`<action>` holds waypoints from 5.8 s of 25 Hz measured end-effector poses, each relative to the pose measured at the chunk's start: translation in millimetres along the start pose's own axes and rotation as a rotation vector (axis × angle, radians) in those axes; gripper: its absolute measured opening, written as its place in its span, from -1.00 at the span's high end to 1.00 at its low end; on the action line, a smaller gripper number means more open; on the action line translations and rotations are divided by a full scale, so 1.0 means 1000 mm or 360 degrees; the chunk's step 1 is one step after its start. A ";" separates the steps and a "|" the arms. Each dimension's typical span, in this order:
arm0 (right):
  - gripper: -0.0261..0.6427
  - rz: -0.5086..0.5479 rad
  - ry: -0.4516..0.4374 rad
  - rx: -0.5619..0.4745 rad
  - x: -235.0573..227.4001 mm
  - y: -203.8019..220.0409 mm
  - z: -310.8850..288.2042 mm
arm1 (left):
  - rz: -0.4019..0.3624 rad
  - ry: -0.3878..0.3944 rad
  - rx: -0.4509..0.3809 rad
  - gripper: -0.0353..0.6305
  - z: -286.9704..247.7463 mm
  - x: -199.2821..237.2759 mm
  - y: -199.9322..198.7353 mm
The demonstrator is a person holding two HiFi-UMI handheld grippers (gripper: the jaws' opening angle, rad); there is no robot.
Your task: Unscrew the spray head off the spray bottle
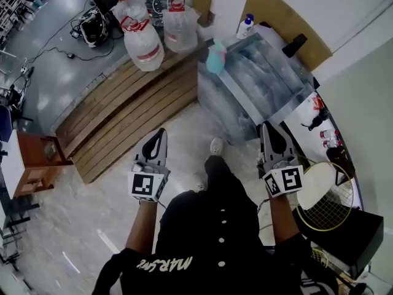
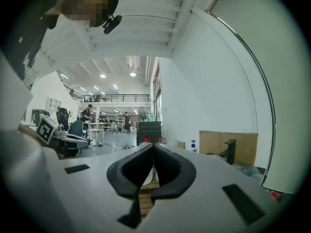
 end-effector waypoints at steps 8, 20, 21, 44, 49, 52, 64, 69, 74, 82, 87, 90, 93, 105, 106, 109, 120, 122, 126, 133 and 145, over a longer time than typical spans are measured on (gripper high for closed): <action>0.89 -0.0005 -0.0009 -0.0070 -0.049 -0.016 -0.076 | -0.0006 -0.0010 -0.0022 0.82 -0.081 0.027 -0.013; 0.89 0.0041 -0.0130 -0.0093 -0.123 -0.056 -0.182 | -0.0074 -0.0006 -0.0153 0.82 -0.205 0.060 -0.050; 0.89 0.0040 -0.0141 -0.0090 -0.128 -0.057 -0.189 | -0.0077 -0.0005 -0.0162 0.82 -0.213 0.060 -0.051; 0.89 -0.0050 -0.0282 0.0321 -0.155 0.021 -0.302 | -0.0150 0.0619 0.0214 0.81 -0.339 0.058 0.071; 0.89 -0.0076 -0.0189 0.0356 -0.160 0.031 -0.318 | -0.0132 0.0889 0.0230 0.33 -0.370 0.052 0.102; 0.89 -0.0082 -0.0181 0.0357 -0.167 0.041 -0.333 | -0.0196 0.0974 0.0194 -0.19 -0.397 0.052 0.117; 0.89 -0.0174 -0.0152 0.0395 -0.174 0.066 -0.334 | -0.0166 0.1222 0.0085 -0.35 -0.452 0.026 0.130; 0.89 -0.0188 -0.0173 0.0399 -0.177 0.070 -0.333 | -0.0173 0.1215 0.0119 -0.35 -0.457 0.019 0.137; 0.89 -0.0196 -0.0229 0.0413 -0.175 0.068 -0.337 | -0.0195 0.1209 0.0142 -0.34 -0.458 0.017 0.142; 0.82 -0.0346 -0.0347 0.0252 -0.147 0.035 -0.349 | -0.0190 0.1184 0.0140 -0.34 -0.457 0.017 0.140; 0.12 -0.0238 -0.0491 0.0302 -0.116 0.038 -0.351 | -0.0198 0.1177 0.0146 -0.34 -0.458 0.017 0.139; -0.01 -0.0002 -0.0573 0.0421 -0.102 0.045 -0.354 | -0.0197 0.1168 0.0161 -0.34 -0.459 0.018 0.140; -0.02 0.0119 -0.0551 0.0483 -0.098 0.050 -0.358 | -0.0200 0.1161 0.0164 -0.34 -0.460 0.017 0.140; 0.48 0.0103 -0.0442 0.0563 -0.109 0.066 -0.374 | -0.0187 0.1146 0.0166 -0.34 -0.464 0.014 0.141; 0.49 0.0109 -0.0442 0.0560 -0.109 0.067 -0.374 | -0.0189 0.1149 0.0166 -0.34 -0.465 0.014 0.141; 0.61 0.0143 -0.0462 0.0558 -0.111 0.067 -0.374 | -0.0198 0.1167 0.0164 -0.34 -0.465 0.015 0.141; 0.63 0.0220 -0.1529 0.0519 -0.157 0.067 -0.401 | -0.0269 0.1272 0.0135 -0.34 -0.468 0.018 0.142; 0.63 0.0221 -0.1691 0.0539 -0.161 0.064 -0.412 | -0.0260 0.1293 0.0135 -0.34 -0.469 0.018 0.141; 0.63 0.0171 -0.1836 0.0550 -0.158 0.059 -0.421 | -0.0260 0.1322 0.0127 -0.34 -0.466 0.020 0.138; 0.53 0.0155 -0.1717 0.0570 -0.159 0.060 -0.422 | -0.0240 0.1332 0.0128 -0.34 -0.467 0.020 0.141; 0.07 -0.0042 -0.0338 0.0304 -0.151 0.037 -0.339 | -0.0234 0.1300 0.0140 -0.34 -0.468 0.019 0.141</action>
Point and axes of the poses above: the fingertips, and each gripper's own axes: z backward along the fingers, x to its left, y out of its underside, the point moved 10 cm from there along z, backward along the fingers, and after that the axes turned 11 degrees about -z, right-handed, at the moved point
